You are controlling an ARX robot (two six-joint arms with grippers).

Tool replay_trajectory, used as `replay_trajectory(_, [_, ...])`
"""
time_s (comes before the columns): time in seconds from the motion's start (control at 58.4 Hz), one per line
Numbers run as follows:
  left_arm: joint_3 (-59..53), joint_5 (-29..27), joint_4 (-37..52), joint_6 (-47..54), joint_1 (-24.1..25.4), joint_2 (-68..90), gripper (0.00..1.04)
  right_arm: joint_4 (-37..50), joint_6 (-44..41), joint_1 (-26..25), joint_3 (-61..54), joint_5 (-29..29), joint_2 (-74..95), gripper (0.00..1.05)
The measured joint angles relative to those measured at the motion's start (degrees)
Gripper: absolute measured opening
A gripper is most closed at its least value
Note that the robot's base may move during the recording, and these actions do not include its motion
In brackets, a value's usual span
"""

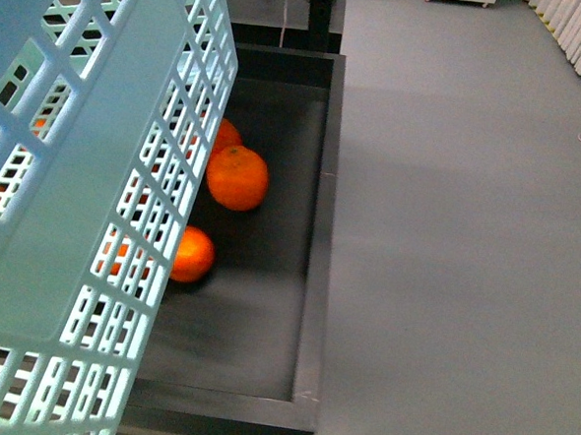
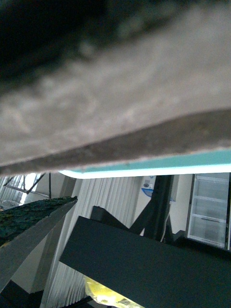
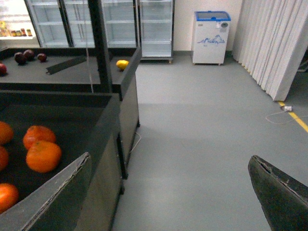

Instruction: Pick lemon and mango into basket

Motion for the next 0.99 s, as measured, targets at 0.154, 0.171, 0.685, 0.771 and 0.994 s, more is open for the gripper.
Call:
replay_trajectory(0.154, [0.00,0.13,0.00,0.02,0.00,0.00,0.28,0.00,0.00,0.00,0.00,-0.02,0.02,0.96])
replay_trajectory(0.171, [0.00,0.13,0.00,0.02,-0.02,0.00,0.28,0.00,-0.02,-0.02,0.00,-0.11,0.02,0.96])
replay_trajectory(0.685, [0.00,0.02,0.00,0.02,0.00,0.02,0.28,0.00,-0.02,-0.02,0.00,-0.09,0.02,0.96])
replay_trajectory(0.771, [0.00,0.04,-0.02,0.04,0.00,0.02,0.28,-0.02,-0.02,0.00,0.00,-0.11,0.00,0.96])
replay_trajectory(0.994, [0.00,0.04,-0.04,0.02,-0.02,0.02,0.28,0.00,0.02,0.00,0.00,-0.07,0.00,0.96])
